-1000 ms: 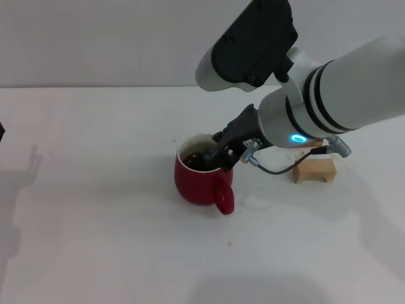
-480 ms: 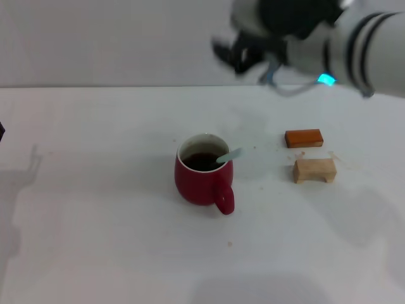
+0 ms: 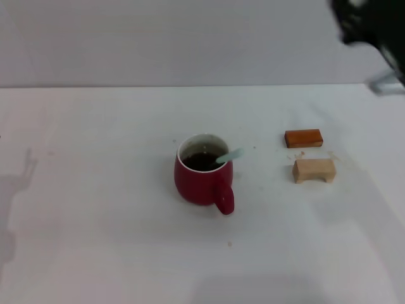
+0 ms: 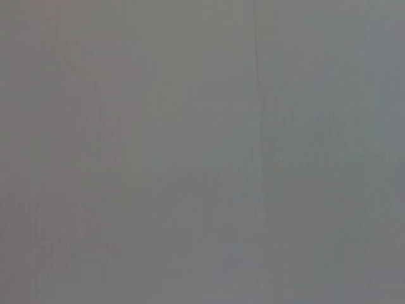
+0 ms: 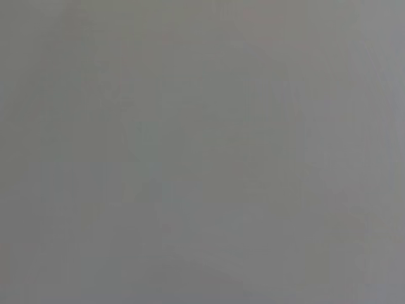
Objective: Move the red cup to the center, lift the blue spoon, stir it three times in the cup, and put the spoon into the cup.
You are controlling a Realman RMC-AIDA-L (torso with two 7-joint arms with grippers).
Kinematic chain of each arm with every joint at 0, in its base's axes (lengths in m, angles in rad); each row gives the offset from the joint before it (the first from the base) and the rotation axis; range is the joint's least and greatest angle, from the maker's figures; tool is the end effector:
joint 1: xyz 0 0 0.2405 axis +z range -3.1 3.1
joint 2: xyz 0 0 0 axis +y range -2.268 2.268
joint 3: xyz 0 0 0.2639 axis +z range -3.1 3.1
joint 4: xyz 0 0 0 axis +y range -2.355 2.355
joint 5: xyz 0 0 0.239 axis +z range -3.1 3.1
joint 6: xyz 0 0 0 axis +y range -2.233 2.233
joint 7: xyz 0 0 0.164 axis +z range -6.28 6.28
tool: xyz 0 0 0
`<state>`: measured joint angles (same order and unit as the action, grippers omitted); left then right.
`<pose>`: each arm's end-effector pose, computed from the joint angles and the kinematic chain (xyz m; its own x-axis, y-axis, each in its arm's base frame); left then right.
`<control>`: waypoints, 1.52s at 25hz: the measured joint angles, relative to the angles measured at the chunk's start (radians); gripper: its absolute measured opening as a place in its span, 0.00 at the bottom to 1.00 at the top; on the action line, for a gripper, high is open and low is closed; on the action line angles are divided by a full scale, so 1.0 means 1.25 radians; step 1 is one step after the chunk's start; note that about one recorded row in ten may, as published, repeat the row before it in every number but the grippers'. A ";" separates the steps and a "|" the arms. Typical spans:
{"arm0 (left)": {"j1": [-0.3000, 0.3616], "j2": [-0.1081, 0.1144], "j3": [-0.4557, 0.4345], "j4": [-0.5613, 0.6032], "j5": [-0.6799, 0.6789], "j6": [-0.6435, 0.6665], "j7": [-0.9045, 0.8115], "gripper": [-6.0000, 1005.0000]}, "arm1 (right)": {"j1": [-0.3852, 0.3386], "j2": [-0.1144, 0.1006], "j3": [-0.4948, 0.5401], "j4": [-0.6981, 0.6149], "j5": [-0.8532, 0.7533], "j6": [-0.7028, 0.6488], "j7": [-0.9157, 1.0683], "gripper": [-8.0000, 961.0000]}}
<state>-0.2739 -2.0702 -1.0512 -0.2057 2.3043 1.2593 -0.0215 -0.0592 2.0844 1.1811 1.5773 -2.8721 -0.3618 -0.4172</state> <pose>-0.4003 0.3178 0.0067 0.7514 -0.0946 0.6531 0.6597 0.1276 -0.7406 0.1344 0.3612 0.0223 0.8427 0.3175 -0.4347 -0.3815 -0.2175 -0.8984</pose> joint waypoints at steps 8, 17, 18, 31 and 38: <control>0.001 0.001 -0.006 -0.001 -0.002 -0.007 -0.001 0.82 | -0.089 -0.001 -0.028 -0.329 0.290 -0.468 0.000 0.47; 0.001 0.000 -0.004 -0.001 -0.002 0.000 -0.001 0.82 | -0.026 -0.002 -0.123 -0.634 0.532 -0.797 0.025 0.74; 0.001 0.000 -0.003 -0.001 -0.002 0.000 0.000 0.82 | -0.020 -0.002 -0.130 -0.650 0.551 -0.804 0.036 0.75; -0.004 -0.002 -0.003 -0.001 -0.001 0.003 0.001 0.82 | 0.027 -0.001 -0.136 -0.735 0.571 -0.832 0.080 0.77; -0.003 -0.002 -0.005 -0.001 -0.001 0.003 0.001 0.82 | 0.040 -0.001 -0.136 -0.739 0.572 -0.834 0.081 0.77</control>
<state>-0.2779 -2.0724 -1.0569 -0.2071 2.3025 1.2631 -0.0203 -0.0098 2.0831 1.0108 0.6533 -2.1576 -1.4037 -0.3160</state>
